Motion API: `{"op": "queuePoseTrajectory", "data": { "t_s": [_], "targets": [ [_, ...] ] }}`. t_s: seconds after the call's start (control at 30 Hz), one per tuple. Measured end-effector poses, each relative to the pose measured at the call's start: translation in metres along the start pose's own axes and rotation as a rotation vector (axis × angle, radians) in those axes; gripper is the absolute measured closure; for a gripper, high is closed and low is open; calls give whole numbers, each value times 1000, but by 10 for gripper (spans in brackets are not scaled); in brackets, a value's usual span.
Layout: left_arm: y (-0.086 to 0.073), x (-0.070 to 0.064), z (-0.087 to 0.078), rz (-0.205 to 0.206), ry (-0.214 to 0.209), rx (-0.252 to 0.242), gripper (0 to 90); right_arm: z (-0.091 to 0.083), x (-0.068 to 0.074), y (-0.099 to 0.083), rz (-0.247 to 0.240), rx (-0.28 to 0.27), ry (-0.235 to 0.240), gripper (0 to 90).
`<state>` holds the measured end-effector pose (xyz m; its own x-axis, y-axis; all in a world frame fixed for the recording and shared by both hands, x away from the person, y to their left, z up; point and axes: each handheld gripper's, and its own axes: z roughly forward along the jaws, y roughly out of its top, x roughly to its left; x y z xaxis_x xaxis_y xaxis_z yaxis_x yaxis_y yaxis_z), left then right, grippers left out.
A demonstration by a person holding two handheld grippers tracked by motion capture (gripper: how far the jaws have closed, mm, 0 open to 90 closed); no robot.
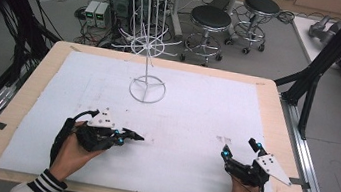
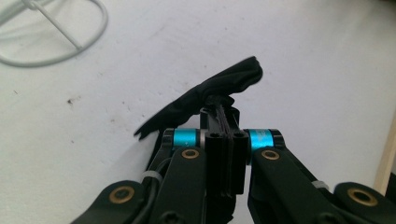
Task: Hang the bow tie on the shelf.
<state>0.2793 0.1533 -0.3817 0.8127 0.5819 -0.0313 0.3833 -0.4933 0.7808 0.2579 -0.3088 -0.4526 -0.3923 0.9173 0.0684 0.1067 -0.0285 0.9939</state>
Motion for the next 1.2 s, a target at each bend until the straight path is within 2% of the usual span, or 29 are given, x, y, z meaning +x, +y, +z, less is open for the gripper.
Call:
{"op": "queuePoseTrajectory", "data": {
  "t_s": [0.13, 0.73, 0.9, 1.2],
  "targets": [
    [5, 4, -4, -5, 6, -32, 888, 0, 0, 0, 0, -1, 1, 35],
    [33, 25, -17, -15, 37, -102, 889, 0, 0, 0, 2, 1, 1, 35],
    [38, 34, -20, -36, 19, -144, 890, 0, 0, 0, 0, 1, 1, 35],
    [51, 45, -28, -43, 30, -185, 890, 0, 0, 0, -2, 2, -1, 35]
  ]
}}
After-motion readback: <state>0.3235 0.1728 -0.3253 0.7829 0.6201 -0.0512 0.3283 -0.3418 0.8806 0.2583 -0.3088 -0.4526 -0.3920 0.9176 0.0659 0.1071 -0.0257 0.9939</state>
